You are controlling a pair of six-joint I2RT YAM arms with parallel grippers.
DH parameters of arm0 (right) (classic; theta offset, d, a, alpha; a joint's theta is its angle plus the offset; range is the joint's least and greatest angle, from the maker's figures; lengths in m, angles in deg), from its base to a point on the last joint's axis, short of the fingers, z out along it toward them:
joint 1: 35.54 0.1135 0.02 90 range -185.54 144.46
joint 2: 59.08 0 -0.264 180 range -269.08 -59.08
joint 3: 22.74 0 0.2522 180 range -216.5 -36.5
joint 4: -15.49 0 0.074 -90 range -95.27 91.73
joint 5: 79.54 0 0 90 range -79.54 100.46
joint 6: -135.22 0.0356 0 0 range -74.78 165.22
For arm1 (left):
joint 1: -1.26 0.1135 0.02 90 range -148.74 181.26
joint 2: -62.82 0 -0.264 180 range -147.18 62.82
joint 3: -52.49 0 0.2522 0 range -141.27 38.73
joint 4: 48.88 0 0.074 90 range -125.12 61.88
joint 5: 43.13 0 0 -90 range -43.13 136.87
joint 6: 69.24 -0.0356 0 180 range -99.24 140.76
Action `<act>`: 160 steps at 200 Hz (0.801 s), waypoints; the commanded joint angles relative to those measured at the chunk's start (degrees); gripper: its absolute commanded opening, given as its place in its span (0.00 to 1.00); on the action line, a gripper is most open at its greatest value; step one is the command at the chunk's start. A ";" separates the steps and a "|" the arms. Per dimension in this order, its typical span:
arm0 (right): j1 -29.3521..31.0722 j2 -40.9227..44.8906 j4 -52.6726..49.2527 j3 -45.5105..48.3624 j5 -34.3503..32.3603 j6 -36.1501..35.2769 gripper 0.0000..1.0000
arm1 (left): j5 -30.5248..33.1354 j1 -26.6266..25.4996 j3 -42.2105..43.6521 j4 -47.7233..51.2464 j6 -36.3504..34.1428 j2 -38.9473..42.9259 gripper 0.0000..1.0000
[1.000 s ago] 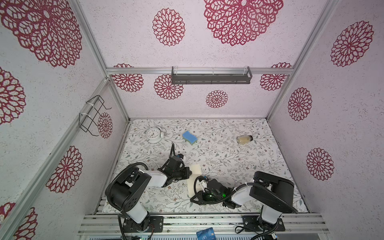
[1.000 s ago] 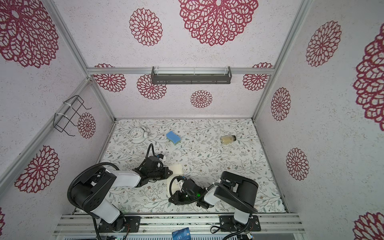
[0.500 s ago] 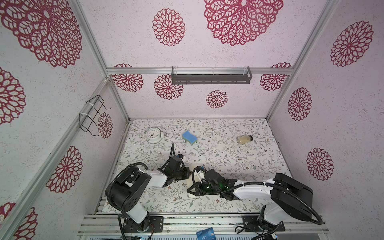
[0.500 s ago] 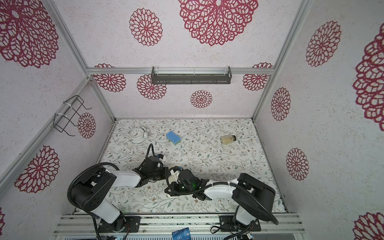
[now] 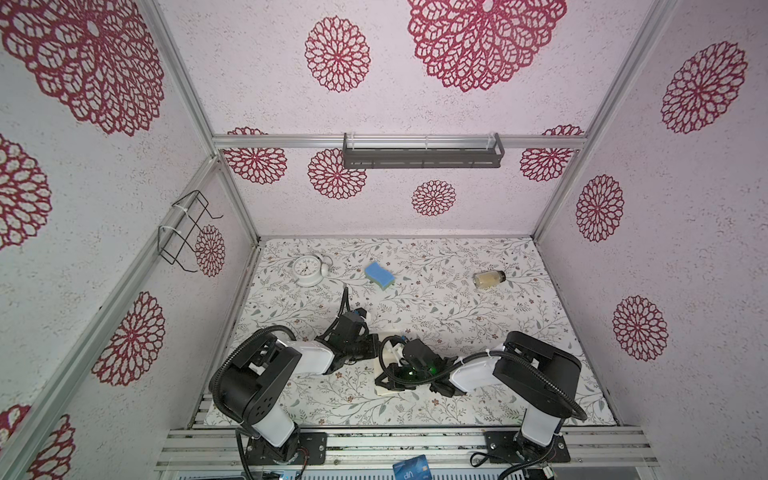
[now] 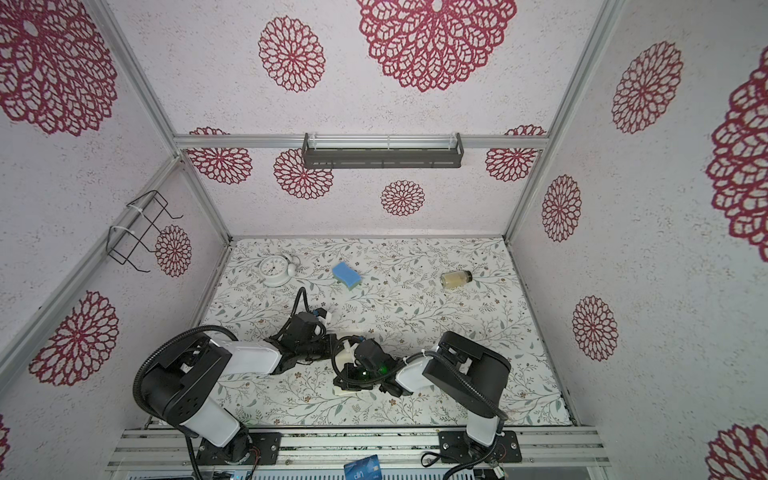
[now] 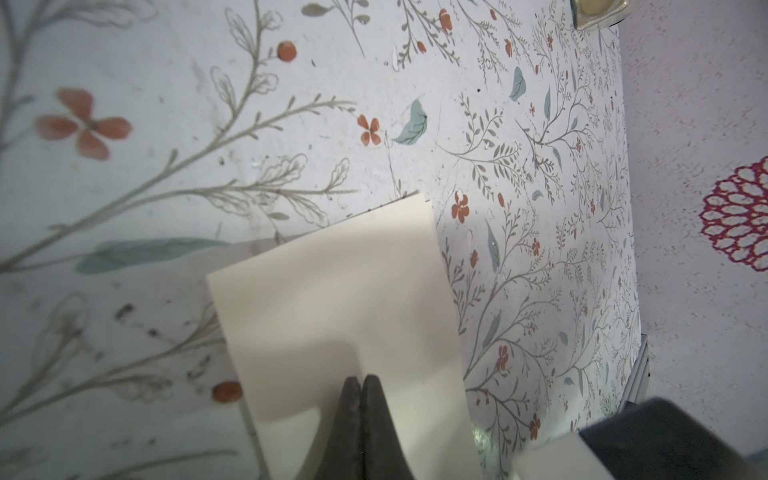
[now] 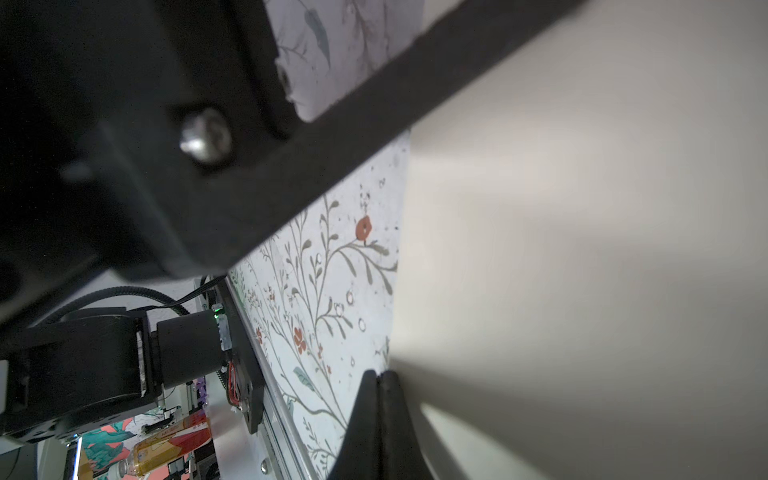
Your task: Fold a paper plane with a square sheet of paper (fold left side to right side)
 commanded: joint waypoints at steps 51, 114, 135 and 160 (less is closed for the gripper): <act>-0.34 -1.46 3.96 3.81 -1.15 2.63 0.00 | -2.88 -0.46 3.34 4.13 -0.13 9.26 0.00; -0.35 -2.31 5.30 4.26 -0.89 3.11 0.00 | -2.86 -1.54 7.92 -2.05 2.07 6.06 0.00; -0.35 -2.57 5.67 4.43 -0.80 3.44 0.00 | -2.08 -1.69 7.77 -2.57 2.14 4.27 0.00; -0.34 -2.55 6.20 4.92 -0.89 3.79 0.00 | -0.42 -1.06 7.39 -2.23 2.08 3.01 0.00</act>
